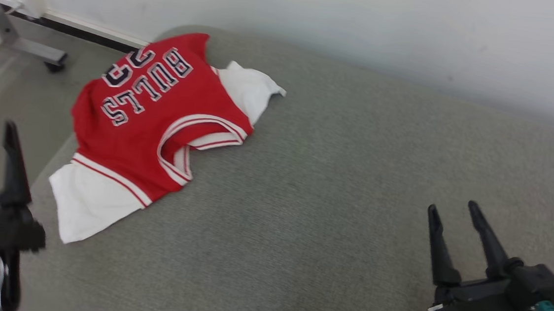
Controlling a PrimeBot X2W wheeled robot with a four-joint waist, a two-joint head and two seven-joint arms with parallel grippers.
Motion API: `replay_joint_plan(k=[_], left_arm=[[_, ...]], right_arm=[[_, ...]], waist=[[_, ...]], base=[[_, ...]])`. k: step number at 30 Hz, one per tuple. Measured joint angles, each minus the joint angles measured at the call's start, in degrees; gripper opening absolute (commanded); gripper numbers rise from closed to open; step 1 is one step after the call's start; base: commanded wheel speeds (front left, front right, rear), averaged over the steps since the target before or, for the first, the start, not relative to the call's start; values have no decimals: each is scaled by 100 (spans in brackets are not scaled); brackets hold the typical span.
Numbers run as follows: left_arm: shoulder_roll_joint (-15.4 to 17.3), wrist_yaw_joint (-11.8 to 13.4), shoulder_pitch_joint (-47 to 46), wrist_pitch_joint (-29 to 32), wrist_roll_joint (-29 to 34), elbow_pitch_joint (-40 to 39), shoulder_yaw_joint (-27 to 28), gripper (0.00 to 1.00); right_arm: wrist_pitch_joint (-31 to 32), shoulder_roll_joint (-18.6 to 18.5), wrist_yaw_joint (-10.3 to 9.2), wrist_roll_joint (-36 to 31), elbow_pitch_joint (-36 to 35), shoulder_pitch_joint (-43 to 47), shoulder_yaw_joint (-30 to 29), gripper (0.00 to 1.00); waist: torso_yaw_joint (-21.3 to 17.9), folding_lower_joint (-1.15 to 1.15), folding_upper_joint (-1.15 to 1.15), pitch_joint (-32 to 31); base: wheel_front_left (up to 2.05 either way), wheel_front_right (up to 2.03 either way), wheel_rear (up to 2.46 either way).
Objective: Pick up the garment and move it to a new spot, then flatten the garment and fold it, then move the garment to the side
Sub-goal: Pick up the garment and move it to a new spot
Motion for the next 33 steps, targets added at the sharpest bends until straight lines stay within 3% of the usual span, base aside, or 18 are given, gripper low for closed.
replay_joint_plan(k=[15, 25, 33], left_arm=[[1128, -151, -2551, 578, -475, 1470, -168, 100], [1695, -192, -3019, 1726, -1046, 2877, -358, 100], [1978, -193, -2977, 2636, -1635, 3511, -992, 100]], right_arm=[[0, -86, 1, -168, -442, -369, -599, 100], [0, -21, 0, -215, -502, -473, -759, 100], [0, 23, 0, -231, -523, -474, -791, 100]], waist=[[-1323, 1, 1, 1248], [-2106, 1, 1, 1727], [-2393, 0, 0, 1862]], base=[[0, 0, 0], [0, 0, 0], [0, 0, 0]])
